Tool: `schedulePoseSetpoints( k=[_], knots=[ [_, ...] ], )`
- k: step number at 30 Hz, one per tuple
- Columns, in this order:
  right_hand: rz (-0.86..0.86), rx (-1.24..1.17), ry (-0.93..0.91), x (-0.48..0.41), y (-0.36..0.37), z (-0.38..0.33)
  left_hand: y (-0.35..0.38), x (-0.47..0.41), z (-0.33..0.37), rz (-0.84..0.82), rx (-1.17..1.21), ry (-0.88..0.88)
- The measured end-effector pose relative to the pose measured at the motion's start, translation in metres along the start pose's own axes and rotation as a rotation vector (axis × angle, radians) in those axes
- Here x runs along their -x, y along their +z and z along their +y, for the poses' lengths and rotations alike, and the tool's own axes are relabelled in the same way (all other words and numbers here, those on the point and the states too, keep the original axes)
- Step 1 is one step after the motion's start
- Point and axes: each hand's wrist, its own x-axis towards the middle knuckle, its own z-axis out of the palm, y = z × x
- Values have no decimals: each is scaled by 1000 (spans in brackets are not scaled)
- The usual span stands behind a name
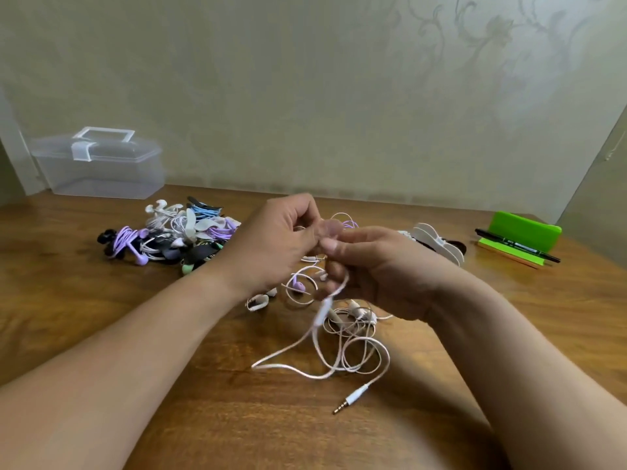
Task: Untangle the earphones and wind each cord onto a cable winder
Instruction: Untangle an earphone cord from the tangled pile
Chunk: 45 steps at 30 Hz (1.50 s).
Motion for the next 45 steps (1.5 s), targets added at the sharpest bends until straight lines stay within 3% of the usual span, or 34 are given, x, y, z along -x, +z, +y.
schedulePoseSetpoints(
  k=[5, 7, 10, 12, 15, 18, 22, 25, 29, 35, 38, 45],
  knots=[
    [445, -78, -49, -1, -35, -8, -11, -2, -2, -107, -140, -112],
    [551, 135, -59, 3, -47, -9, -13, -3, -3, -156, -127, -149],
    [584, 669, -83, 12, -45, -9, -11, -1, 2, -217, -149, -125],
    [619, 820, -190, 14, -36, -12, -10, 0, 3, -257, -173, -106],
    [468, 736, -352, 12, -12, -13, -7, 2, 0, -292, -217, -81],
    [298, 711, -301, 6, 6, -1, -3, 5, 0, -235, -243, 79],
    [219, 782, -211, 2, -2, 0, -5, 4, -8, -118, -411, 187],
    [304, 898, -221, 4, -15, -4, -2, 3, -14, -187, -403, 100],
    [486, 868, -211, 6, -30, -5, -8, 1, -14, -305, -247, -63],
    [352, 869, -241, 5, -21, 1, -6, 2, -11, -320, -288, -30],
    [188, 714, -177, 3, -16, 4, -4, 3, -10, -296, -360, 35],
    [298, 761, -180, 8, -30, -5, -8, 1, -3, -216, -235, -75]
  ],
)
